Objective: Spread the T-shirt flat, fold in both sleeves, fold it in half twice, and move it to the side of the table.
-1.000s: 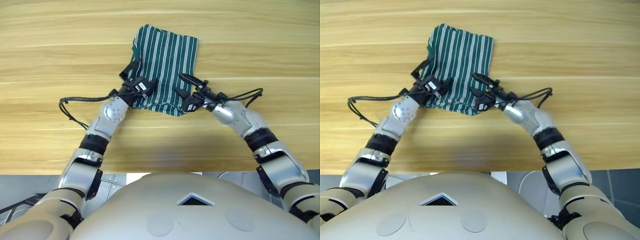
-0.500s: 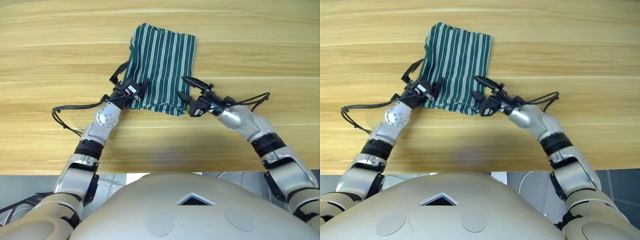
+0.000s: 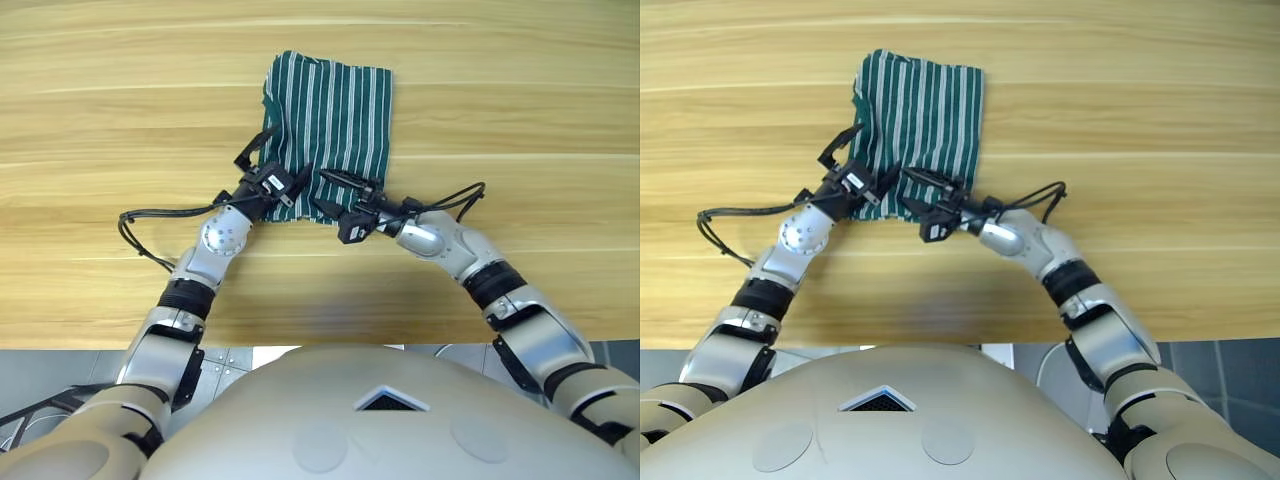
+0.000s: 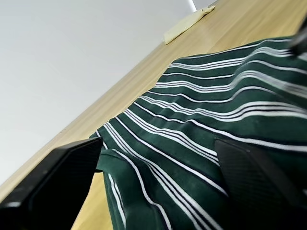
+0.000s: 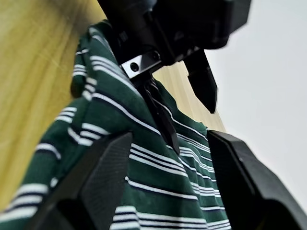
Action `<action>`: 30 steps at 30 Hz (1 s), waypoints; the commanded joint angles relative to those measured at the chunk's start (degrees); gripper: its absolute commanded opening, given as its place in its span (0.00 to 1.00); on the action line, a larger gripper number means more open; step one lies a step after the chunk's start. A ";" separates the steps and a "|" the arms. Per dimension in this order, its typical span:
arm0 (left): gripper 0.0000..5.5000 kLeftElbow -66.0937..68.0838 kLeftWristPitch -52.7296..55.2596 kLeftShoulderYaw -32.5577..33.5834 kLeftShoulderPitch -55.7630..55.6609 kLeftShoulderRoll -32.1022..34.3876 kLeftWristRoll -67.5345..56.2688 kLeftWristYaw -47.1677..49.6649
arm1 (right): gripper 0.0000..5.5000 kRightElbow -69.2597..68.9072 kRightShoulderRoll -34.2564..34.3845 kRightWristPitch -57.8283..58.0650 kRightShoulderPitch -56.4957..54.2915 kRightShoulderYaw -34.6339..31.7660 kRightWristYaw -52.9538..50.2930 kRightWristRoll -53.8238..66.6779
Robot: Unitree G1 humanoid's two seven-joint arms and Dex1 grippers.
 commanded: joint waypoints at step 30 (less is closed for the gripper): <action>0.79 -5.53 -2.15 16.19 -0.23 10.97 -3.36 4.69 | 0.52 -15.85 -13.72 -5.91 10.52 -5.72 5.06 5.49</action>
